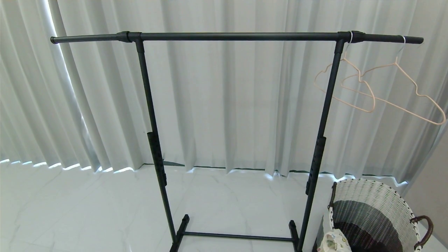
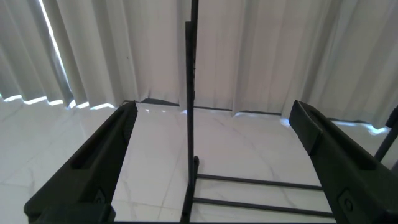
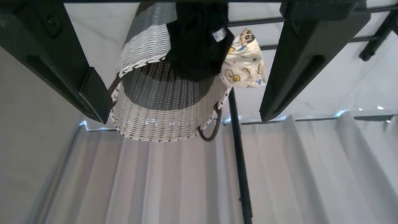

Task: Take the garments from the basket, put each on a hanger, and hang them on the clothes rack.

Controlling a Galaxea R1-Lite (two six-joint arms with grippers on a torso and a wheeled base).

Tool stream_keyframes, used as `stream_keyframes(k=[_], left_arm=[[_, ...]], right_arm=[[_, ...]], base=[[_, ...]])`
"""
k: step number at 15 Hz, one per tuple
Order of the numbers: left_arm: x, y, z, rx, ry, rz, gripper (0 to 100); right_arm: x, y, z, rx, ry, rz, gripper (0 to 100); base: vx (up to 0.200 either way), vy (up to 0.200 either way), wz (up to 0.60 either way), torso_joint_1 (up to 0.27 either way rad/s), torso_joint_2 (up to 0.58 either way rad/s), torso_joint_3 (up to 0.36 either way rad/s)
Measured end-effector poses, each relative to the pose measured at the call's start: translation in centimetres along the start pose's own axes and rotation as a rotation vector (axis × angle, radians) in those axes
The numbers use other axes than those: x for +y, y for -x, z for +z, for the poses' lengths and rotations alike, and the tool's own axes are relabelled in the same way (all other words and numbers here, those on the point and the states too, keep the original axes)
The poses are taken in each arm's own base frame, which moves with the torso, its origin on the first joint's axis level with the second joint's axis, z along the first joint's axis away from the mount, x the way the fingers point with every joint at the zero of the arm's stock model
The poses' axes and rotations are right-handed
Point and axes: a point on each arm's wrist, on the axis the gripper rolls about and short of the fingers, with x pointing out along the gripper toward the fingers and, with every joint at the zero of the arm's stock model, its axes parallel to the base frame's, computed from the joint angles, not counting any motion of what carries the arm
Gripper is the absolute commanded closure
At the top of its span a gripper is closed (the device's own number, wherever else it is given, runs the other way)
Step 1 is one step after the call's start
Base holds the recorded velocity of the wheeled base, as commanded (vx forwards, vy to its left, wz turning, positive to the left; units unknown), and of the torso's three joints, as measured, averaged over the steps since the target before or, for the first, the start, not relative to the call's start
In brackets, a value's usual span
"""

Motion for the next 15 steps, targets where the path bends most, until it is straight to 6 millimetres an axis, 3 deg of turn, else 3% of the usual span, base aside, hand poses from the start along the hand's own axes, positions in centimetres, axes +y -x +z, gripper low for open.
stream_keyframes(k=[7,15], left_arm=[[0.00,0.00,0.00,0.000,0.001,0.000,0],[0.00,0.00,0.00,0.000,0.001,0.000,0]], right_arm=[[0.00,0.00,0.00,-0.001,-0.020,-0.002,0],[0.00,0.00,-0.01,0.000,-0.015,0.000,0]], base=[[0.000,0.000,0.00,0.000,0.01,0.005],[0.000,0.000,0.00,-0.041,0.16,0.107]])
